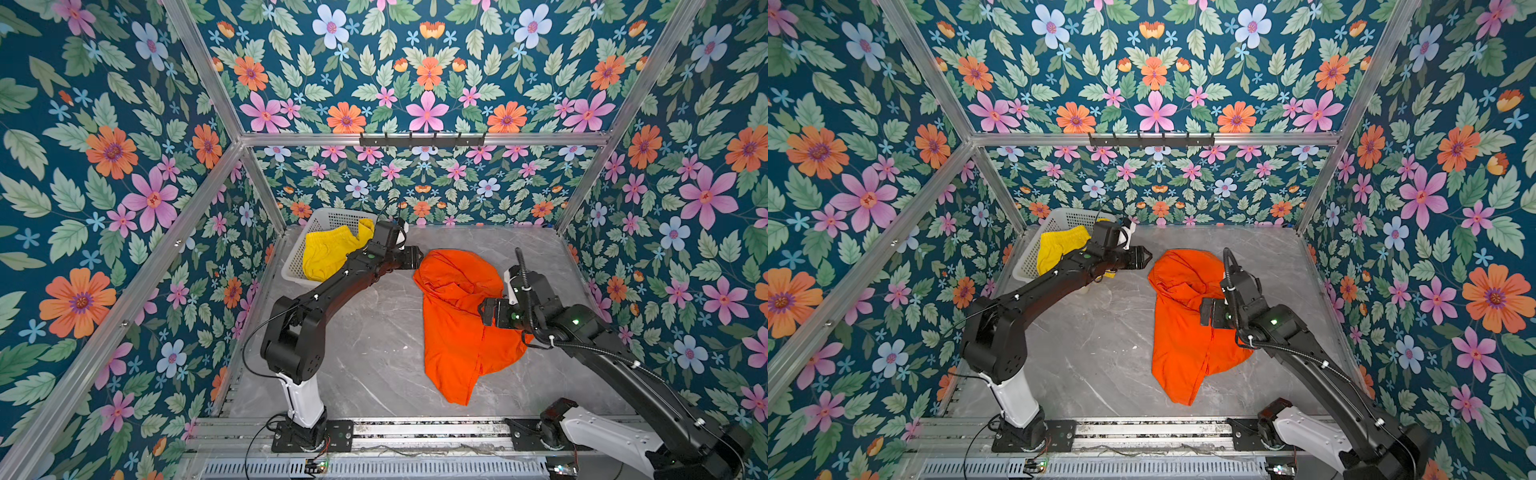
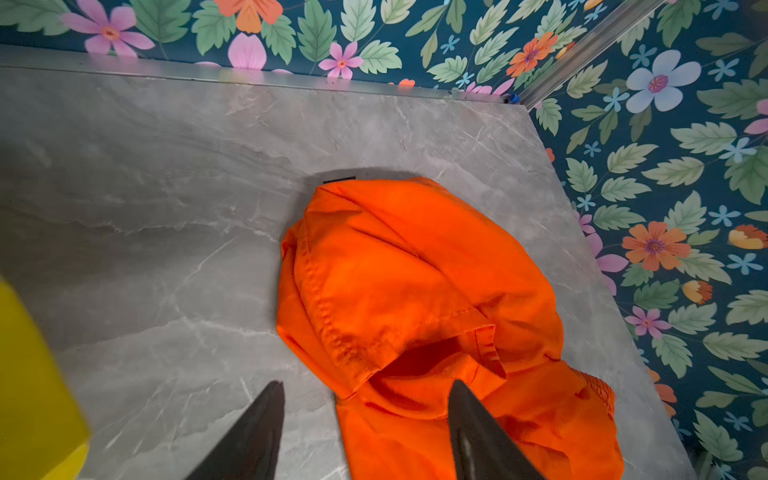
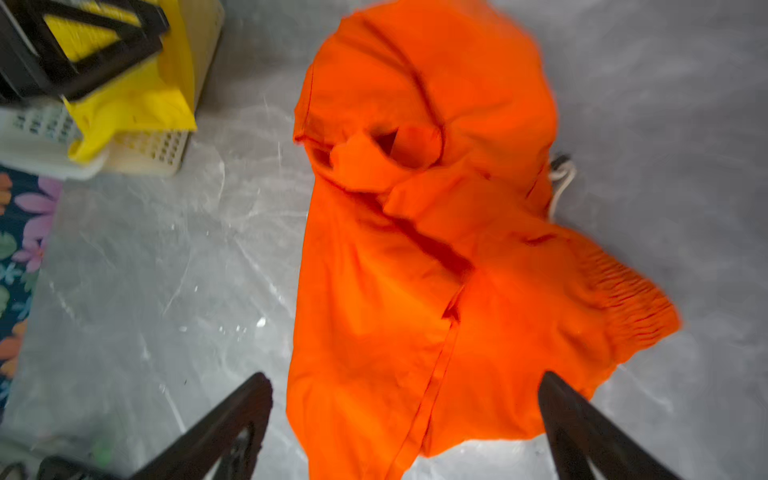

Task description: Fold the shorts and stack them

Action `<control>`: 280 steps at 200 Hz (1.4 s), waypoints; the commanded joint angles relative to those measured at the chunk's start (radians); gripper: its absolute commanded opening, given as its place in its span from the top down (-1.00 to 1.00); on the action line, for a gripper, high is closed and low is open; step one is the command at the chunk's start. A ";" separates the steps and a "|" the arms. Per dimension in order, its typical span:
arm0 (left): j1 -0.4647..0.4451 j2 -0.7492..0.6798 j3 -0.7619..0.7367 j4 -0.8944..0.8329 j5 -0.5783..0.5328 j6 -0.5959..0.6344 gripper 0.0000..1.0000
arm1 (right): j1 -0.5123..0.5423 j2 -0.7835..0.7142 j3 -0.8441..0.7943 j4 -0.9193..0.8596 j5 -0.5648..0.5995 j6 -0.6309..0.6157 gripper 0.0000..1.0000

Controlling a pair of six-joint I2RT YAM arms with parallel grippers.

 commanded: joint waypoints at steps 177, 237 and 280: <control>-0.007 -0.272 -0.447 0.195 0.016 -0.101 -0.25 | -0.165 0.477 -0.122 0.439 -0.261 -0.101 -0.44; -0.009 -0.330 -0.498 0.265 0.053 -0.083 -0.24 | -0.166 0.390 -0.079 0.426 -0.307 -0.100 0.85; -0.029 -0.390 -0.518 0.317 0.113 -0.030 -0.24 | -0.142 0.260 0.096 0.315 -0.329 -0.118 1.00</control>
